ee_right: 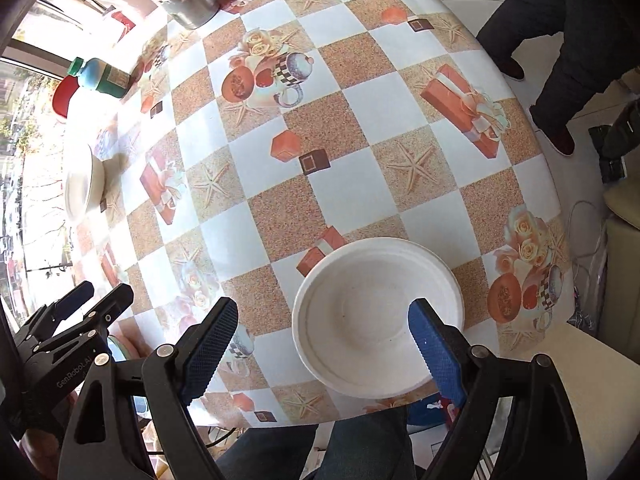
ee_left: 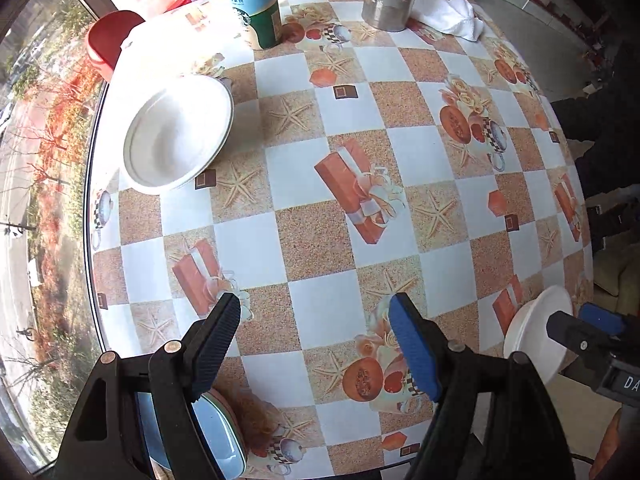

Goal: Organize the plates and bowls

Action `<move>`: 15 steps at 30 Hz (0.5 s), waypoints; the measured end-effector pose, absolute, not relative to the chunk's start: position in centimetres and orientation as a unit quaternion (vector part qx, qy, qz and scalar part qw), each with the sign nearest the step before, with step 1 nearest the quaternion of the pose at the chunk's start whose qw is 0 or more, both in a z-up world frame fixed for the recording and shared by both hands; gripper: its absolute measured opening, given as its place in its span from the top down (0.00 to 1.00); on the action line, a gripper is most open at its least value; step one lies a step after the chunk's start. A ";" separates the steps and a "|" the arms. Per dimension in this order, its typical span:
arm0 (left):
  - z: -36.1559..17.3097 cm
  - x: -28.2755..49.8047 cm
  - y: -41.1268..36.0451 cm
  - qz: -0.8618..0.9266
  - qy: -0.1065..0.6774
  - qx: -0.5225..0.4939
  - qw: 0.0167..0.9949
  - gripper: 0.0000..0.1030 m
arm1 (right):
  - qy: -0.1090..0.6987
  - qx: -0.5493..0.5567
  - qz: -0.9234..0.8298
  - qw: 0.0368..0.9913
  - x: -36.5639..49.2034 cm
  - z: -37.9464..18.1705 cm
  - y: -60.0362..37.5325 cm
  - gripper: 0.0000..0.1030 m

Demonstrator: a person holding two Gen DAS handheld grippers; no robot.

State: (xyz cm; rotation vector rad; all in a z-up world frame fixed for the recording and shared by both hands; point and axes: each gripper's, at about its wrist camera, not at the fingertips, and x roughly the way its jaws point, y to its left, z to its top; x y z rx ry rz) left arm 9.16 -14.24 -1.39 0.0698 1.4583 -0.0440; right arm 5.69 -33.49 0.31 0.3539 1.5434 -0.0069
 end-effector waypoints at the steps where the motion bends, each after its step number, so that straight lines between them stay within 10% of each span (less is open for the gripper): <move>1: -1.4 9.8 -13.0 -0.007 0.664 0.023 0.747 0.22 | 0.695 0.152 0.009 0.703 5.8 0.0 -32.1 0.14; 15: -3.7 17.9 1.9 0.132 0.645 -0.080 0.748 0.22 | 0.688 0.047 0.112 0.715 17.4 -1.2 -15.3 0.14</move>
